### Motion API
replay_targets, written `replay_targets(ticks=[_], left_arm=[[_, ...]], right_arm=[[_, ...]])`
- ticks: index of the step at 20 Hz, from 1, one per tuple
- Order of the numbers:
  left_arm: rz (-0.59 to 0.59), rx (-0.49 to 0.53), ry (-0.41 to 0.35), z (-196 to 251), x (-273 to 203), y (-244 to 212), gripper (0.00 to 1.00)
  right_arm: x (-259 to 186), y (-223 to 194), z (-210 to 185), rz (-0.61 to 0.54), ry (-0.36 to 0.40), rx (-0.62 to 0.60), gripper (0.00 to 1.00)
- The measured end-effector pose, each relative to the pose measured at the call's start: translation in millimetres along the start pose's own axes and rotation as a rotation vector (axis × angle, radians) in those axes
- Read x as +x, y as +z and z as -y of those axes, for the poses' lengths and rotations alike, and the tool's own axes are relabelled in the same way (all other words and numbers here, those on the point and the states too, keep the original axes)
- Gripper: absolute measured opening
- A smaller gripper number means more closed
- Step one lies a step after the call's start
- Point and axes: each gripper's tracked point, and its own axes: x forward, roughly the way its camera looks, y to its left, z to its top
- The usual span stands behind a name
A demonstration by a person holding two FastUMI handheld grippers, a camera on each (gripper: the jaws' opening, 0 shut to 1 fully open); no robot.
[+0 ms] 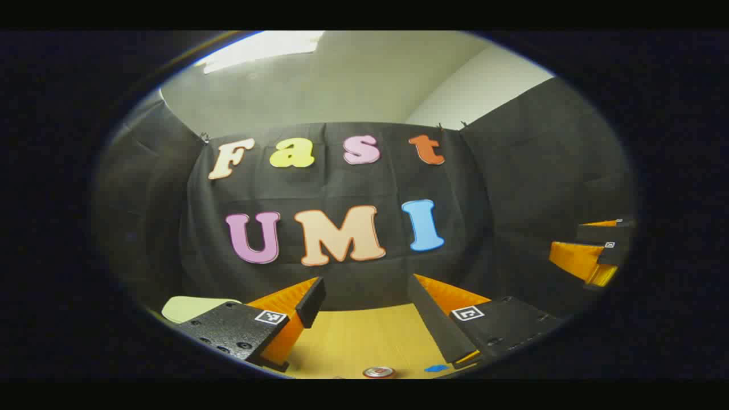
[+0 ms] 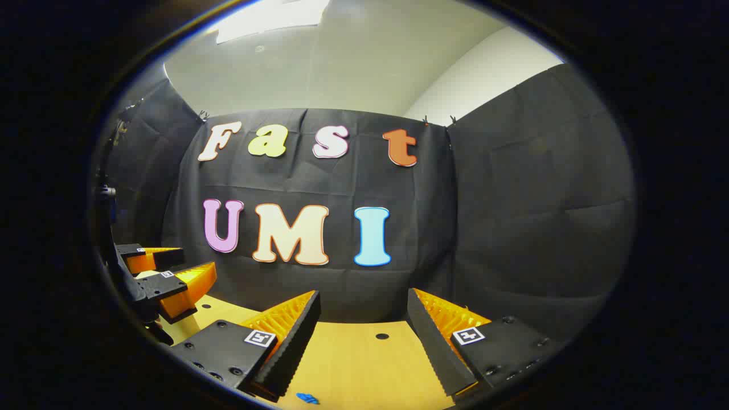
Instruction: Press the lid of the desktop garbage bin to open it, pick up the crumpled paper on the desktop and throw it into the bin, then pick up the pop can on the desktop and drop it into the bin, and finally close the garbage bin lid.
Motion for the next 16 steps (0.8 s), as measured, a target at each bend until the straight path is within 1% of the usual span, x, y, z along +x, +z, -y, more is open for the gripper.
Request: replay_targets(ticks=[1, 3, 4, 7, 8, 11, 13, 14, 15, 16], left_arm=[[0.003, -0.005, 0.005, -6, -3, -1, 0.89], [0.007, -0.009, 0.006, -16, -6, 0, 0.89], [0.012, -0.009, 0.010, -22, -8, 0, 0.89], [0.012, -0.008, 0.035, -40, -10, 0, 0.89], [0.013, -0.005, 0.041, -45, -11, 0, 0.89], [0.020, 0.013, 0.074, -64, -14, 0, 0.89], [-0.013, 0.022, 0.096, -73, -16, -9, 0.89], [-0.024, 0.032, 0.108, -78, -17, -11, 0.89], [-0.027, 0.043, 0.120, -82, -17, -9, 0.89], [-0.026, 0.053, 0.137, -87, -19, -8, 0.89]], right_arm=[[-1, 3, -11, 0.006, 0.015, -0.004, 0.97], [-1, 9, -34, 0.023, 0.058, -0.002, 0.98], [1, 9, -40, 0.029, 0.065, -0.001, 0.99], [7, 5, -49, 0.012, 0.057, -0.007, 0.99], [7, 3, -56, 0.009, 0.067, -0.002, 0.98], [17, -3, -70, -0.003, 0.094, 0.016, 0.98], [24, -6, -78, -0.009, 0.112, 0.015, 0.98], [26, -5, -79, -0.008, 0.115, 0.019, 1.00], [28, -4, -82, -0.003, 0.124, 0.029, 1.00], [29, -3, -87, 0.003, 0.141, 0.040, 0.98]])
